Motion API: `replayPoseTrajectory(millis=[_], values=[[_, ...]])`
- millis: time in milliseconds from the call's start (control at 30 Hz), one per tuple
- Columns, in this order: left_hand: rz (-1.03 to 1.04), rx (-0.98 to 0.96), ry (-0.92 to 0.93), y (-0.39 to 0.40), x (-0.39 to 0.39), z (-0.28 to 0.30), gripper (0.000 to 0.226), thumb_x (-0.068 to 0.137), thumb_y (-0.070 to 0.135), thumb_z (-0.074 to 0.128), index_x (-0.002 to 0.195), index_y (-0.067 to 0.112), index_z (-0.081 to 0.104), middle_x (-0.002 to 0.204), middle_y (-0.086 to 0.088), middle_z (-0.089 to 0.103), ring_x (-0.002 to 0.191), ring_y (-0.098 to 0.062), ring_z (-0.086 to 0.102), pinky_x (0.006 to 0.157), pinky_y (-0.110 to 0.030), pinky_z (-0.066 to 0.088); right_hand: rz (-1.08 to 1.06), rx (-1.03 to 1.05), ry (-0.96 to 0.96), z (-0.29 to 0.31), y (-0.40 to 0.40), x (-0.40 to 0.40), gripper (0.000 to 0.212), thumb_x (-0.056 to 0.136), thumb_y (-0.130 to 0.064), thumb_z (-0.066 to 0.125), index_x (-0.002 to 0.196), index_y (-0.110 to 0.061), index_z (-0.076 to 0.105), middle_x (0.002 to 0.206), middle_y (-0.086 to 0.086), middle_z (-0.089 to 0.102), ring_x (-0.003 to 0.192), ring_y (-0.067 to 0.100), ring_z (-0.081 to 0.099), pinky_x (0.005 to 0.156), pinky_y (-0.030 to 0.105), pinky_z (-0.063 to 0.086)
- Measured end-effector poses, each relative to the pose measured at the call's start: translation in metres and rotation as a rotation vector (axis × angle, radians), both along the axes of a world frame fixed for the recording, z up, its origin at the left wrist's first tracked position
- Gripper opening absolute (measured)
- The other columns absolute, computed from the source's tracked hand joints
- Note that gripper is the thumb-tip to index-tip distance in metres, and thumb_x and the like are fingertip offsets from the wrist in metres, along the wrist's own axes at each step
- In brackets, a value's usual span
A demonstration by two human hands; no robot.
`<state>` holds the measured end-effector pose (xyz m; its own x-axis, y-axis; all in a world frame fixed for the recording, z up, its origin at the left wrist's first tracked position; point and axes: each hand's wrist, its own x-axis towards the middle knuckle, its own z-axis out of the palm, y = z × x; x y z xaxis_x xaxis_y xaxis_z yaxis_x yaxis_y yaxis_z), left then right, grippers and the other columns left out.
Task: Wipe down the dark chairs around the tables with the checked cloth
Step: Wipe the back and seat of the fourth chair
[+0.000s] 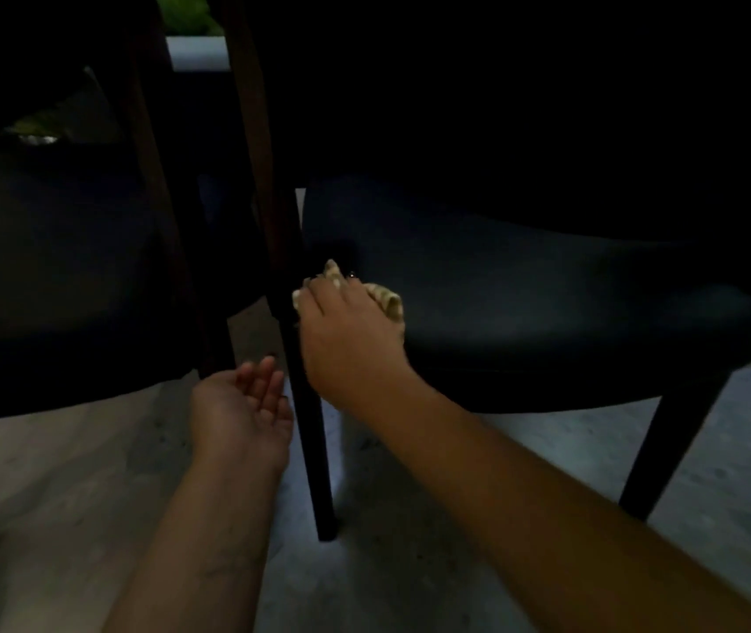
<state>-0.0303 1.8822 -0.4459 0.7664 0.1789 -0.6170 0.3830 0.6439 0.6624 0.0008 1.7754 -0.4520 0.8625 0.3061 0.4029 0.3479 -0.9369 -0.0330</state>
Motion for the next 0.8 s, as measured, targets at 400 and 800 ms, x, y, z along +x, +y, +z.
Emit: replayPoseTrajectory(millis=[400, 800], values=[[0.020, 0.012, 0.063, -0.005, 0.012, -0.010, 0.025, 0.096, 0.020, 0.037, 0.073, 0.020, 0.048, 0.080, 0.001, 0.060, 0.075, -0.013, 0.058, 0.067, -0.026, 0.044, 0.380, -0.375, -0.189, -0.009, -0.027, -0.026, 0.045, 0.087, -0.012, 0.032, 0.114, -0.003, 0.067, 0.116, 0.016, 0.065, 0.116, 0.036, 0.058, 0.103, 0.047, 0.039], [-0.031, -0.006, 0.089, -0.015, -0.001, -0.001, 0.029, 0.096, 0.032, 0.045, 0.115, 0.015, 0.059, 0.131, -0.010, 0.051, 0.116, -0.025, 0.051, 0.095, -0.036, 0.036, 0.582, -0.561, -0.024, 0.012, -0.079, -0.038, 0.052, 0.086, -0.013, 0.024, 0.111, -0.002, 0.069, 0.127, 0.019, 0.060, 0.124, 0.036, 0.051, 0.108, 0.050, 0.035]])
